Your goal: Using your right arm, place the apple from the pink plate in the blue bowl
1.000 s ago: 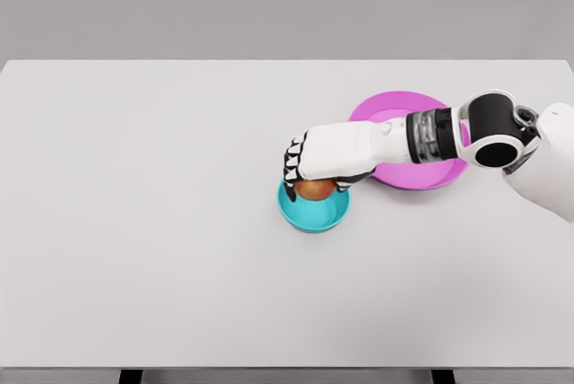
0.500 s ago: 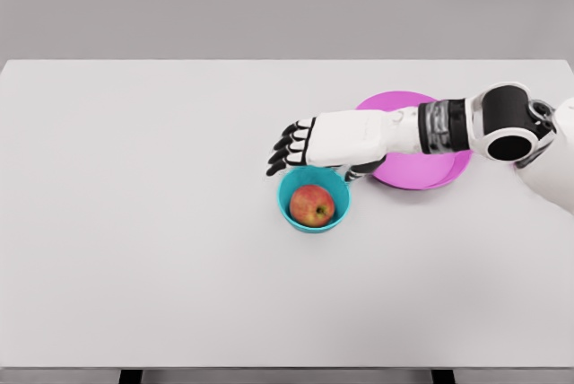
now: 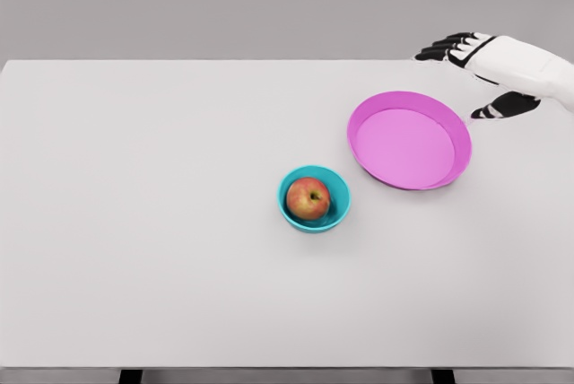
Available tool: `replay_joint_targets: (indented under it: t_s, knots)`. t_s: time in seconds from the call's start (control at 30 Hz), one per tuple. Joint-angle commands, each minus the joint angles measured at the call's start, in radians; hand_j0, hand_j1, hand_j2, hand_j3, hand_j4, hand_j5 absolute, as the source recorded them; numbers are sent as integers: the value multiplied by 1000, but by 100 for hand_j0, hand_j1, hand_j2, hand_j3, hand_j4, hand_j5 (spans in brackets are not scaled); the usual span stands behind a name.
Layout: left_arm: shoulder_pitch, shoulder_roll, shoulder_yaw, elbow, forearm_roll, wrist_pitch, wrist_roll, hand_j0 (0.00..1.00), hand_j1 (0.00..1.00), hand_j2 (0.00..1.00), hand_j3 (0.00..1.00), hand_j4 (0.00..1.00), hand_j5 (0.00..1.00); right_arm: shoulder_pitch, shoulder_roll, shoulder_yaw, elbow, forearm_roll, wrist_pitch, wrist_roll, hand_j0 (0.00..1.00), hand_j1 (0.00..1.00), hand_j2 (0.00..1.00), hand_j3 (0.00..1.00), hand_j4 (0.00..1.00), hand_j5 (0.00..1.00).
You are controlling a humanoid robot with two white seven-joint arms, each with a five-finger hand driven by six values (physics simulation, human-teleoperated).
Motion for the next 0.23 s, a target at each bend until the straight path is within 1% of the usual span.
replay_joint_targets:
  t_s: [0.0, 0.03, 0.13, 0.2]
  knots:
    - [0, 0, 0, 0, 0, 0, 0, 100, 100, 100, 100, 100, 100, 3, -11, -71, 8, -8, 3, -1, 100, 100, 100, 100, 100, 100]
    - [0, 0, 0, 0, 0, 0, 0, 100, 100, 100, 100, 100, 100, 21, -11, -71, 10, -6, 3, -1, 100, 100, 100, 100, 100, 100]
    - [0, 0, 0, 0, 0, 0, 0, 100, 100, 100, 100, 100, 100, 32, -13, -71, 10, -3, 3, -1, 100, 100, 100, 100, 100, 100]
    - [0, 0, 1, 0, 0, -2, 0, 100, 100, 100, 100, 100, 100, 61, -11, -71, 8, -3, 3, -1, 100, 100, 100, 100, 100, 100]
